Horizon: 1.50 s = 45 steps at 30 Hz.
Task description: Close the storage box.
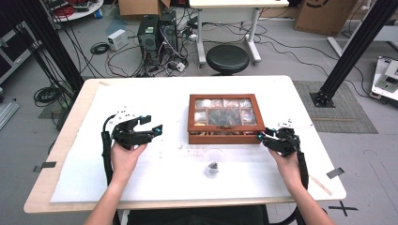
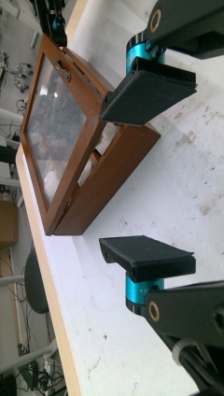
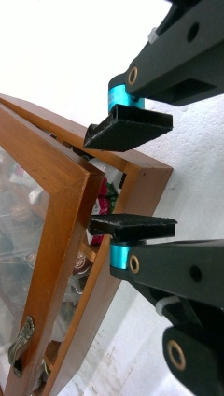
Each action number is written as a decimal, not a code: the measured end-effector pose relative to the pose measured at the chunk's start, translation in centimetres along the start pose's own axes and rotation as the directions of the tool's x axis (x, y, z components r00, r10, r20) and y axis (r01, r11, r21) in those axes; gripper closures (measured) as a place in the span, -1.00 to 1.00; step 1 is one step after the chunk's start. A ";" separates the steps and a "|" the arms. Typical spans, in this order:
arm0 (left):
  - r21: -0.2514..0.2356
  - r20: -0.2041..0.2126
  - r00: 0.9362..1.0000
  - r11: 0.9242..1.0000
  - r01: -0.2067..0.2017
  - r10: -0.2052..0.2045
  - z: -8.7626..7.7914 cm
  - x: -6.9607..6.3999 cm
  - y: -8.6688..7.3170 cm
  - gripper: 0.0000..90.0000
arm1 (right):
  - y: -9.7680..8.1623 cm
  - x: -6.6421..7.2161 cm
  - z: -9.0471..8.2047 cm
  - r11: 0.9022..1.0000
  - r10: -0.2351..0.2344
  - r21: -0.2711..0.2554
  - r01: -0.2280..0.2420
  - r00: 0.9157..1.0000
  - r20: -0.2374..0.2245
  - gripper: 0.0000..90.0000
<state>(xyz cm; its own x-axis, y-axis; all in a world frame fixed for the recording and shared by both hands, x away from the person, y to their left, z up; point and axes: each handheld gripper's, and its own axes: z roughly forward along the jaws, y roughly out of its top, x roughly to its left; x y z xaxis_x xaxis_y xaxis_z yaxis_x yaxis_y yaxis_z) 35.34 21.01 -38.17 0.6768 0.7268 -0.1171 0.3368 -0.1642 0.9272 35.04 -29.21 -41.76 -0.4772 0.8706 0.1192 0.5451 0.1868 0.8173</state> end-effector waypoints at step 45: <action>-0.049 -0.033 0.999 0.999 0.010 -0.011 -0.6 1.0 0.9 -0.27 | 0.5 -0.1 -3.4 0.965 -0.102 -0.227 0.130 0.986 0.131 -0.24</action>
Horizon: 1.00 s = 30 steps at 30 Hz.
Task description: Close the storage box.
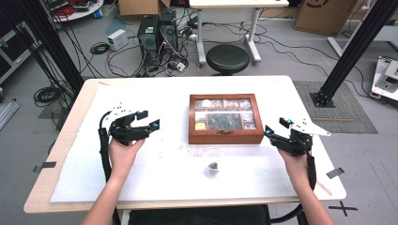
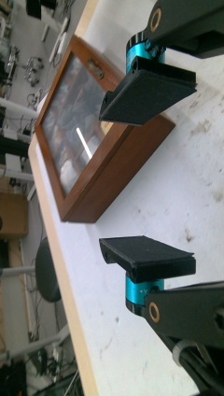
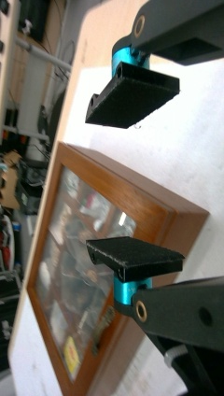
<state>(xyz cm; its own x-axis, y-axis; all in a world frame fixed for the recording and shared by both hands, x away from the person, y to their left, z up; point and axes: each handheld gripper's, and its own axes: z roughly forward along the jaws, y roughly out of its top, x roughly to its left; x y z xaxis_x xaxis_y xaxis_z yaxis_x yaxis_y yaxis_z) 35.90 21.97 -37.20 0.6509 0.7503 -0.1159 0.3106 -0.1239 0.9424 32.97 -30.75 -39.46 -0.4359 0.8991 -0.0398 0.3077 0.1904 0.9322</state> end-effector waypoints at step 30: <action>-0.014 -0.078 0.997 1.000 -0.019 0.018 -1.2 1.0 -0.2 -0.38 | -0.4 -1.6 0.1 0.999 0.043 -0.017 -0.042 0.998 0.044 -0.32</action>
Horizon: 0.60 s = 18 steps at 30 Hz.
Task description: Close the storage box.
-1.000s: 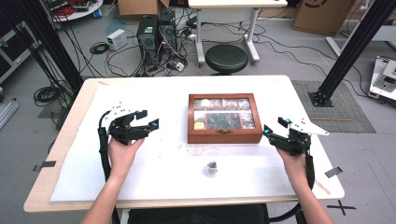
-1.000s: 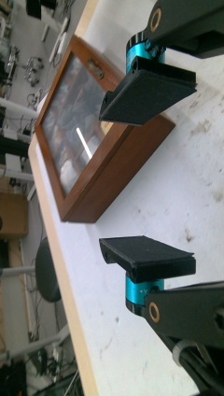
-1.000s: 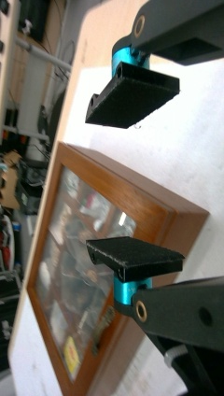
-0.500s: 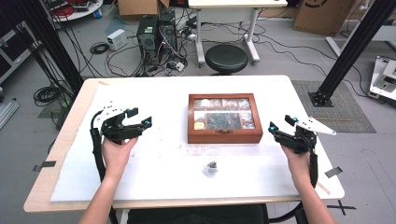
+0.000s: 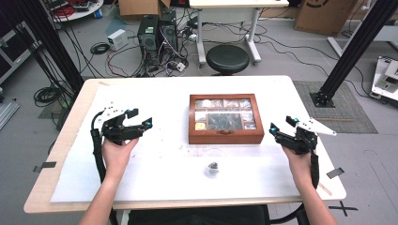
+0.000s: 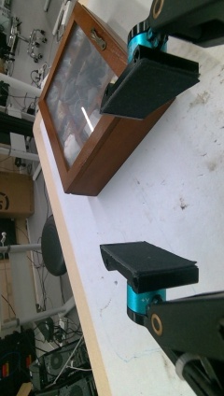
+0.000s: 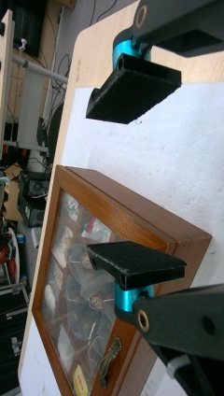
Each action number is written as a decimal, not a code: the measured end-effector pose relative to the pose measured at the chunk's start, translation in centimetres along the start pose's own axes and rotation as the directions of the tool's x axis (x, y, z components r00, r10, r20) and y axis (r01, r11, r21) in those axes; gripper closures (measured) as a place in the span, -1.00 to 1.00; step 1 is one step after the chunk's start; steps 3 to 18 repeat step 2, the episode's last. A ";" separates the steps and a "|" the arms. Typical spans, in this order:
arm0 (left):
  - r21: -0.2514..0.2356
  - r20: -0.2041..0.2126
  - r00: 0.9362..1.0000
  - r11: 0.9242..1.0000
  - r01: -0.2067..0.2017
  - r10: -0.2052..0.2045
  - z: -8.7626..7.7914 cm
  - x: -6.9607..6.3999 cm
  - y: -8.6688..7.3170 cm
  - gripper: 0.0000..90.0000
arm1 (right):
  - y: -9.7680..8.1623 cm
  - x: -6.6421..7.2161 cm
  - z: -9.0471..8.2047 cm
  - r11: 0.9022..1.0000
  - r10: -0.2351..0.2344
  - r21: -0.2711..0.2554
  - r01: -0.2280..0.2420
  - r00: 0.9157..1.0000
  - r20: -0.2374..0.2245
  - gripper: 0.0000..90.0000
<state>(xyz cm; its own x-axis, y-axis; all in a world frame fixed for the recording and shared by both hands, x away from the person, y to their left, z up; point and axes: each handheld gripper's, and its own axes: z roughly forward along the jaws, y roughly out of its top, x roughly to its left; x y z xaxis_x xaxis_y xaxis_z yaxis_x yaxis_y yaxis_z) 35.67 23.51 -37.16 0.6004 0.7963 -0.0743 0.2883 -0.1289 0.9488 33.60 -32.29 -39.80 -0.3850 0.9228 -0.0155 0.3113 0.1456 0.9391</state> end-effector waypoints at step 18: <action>0.002 -0.003 1.000 1.000 0.001 -0.001 0.0 0.1 0.0 -0.38 | 0.0 0.0 0.0 1.000 0.003 0.002 -0.003 1.000 0.000 -0.32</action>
